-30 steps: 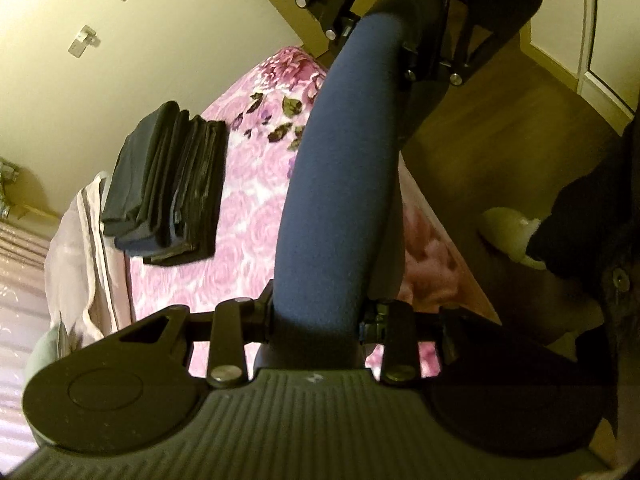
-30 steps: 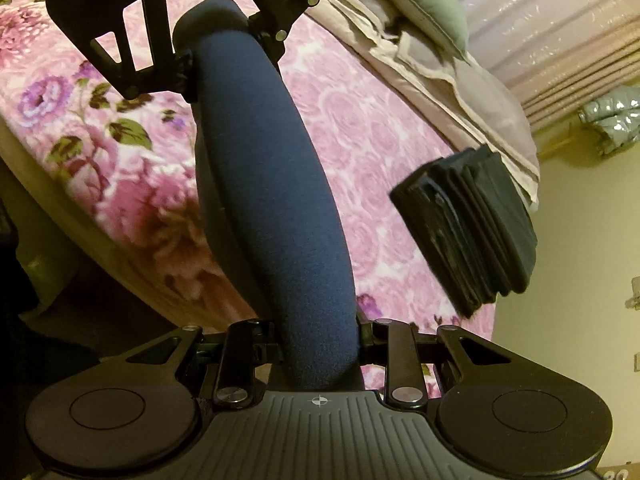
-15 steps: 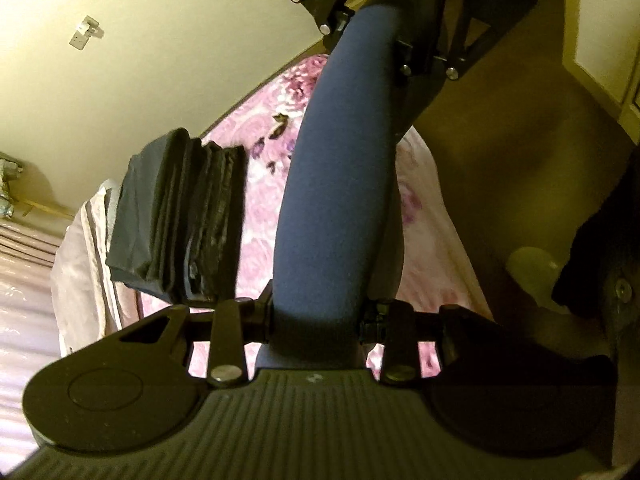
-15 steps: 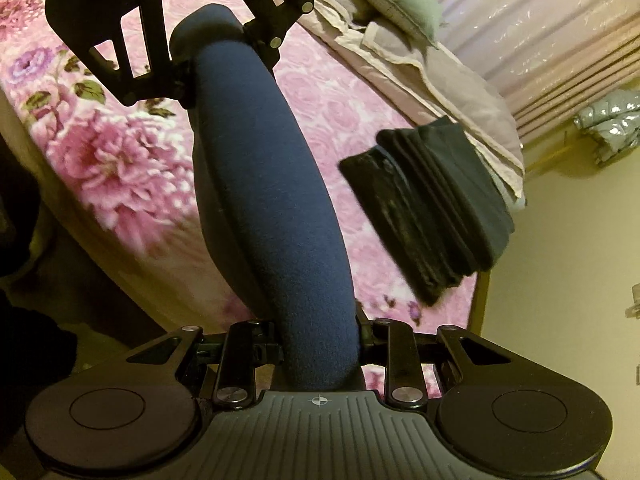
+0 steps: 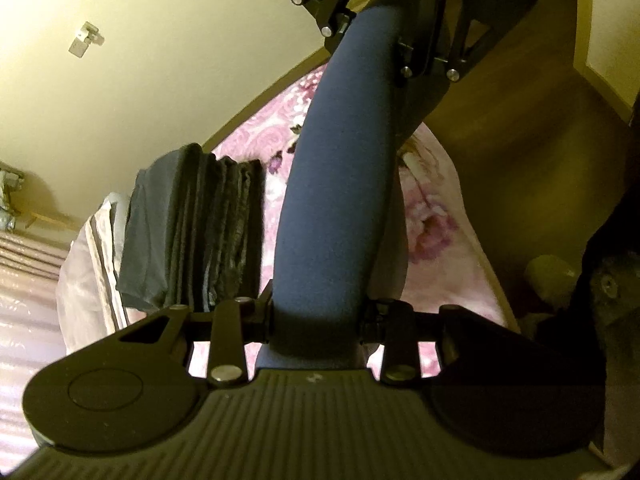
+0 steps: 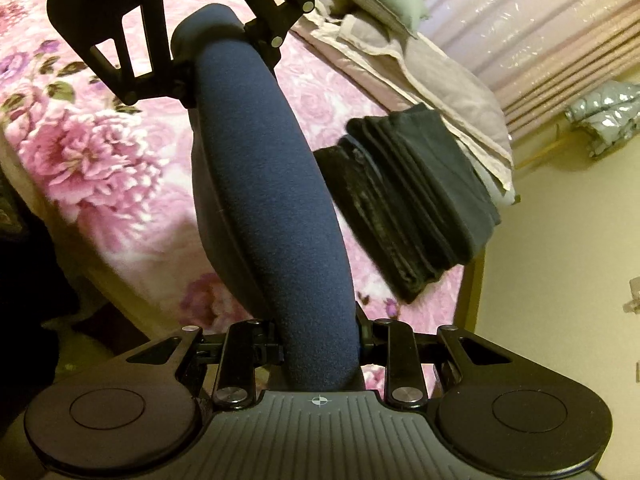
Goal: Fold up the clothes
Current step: 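Carry the held vest with both grippers toward the stack of dark clothes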
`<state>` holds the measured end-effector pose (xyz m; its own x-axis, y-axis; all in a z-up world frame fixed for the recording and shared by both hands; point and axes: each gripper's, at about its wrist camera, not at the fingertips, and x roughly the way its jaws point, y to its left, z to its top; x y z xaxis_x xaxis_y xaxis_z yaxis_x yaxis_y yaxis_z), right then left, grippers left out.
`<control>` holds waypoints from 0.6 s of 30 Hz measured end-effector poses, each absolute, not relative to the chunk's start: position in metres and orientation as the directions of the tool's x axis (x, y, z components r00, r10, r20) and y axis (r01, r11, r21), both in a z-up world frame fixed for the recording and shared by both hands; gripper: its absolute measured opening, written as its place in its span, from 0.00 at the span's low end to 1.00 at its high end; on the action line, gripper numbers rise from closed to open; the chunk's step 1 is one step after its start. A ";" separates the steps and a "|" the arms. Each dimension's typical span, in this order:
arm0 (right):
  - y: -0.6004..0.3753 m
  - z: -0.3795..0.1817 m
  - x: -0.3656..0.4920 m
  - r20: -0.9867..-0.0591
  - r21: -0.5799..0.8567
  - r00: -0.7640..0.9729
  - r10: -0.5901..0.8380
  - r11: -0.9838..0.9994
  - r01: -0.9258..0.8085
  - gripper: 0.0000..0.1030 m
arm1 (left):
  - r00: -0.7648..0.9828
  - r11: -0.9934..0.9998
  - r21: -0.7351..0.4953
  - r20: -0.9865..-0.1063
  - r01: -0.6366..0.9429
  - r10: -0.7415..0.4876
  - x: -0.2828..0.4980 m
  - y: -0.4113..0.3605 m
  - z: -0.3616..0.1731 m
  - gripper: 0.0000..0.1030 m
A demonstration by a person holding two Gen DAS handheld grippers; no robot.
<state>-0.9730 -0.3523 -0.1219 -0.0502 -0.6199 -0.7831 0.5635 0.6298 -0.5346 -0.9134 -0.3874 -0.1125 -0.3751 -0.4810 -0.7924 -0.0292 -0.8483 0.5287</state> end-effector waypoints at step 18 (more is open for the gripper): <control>-0.460 -0.050 -0.961 -0.668 -0.671 -0.127 -0.733 0.520 0.529 0.27 | -0.478 -0.767 0.641 -0.666 0.026 -0.573 -0.893 -0.507 -0.058 0.30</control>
<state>-0.9607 -0.4601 -0.0500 -0.1275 -0.7328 -0.6684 0.5290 0.5198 -0.6708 -0.8930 -0.5074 -0.0585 -0.4777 -0.5730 -0.6659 0.0264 -0.7670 0.6411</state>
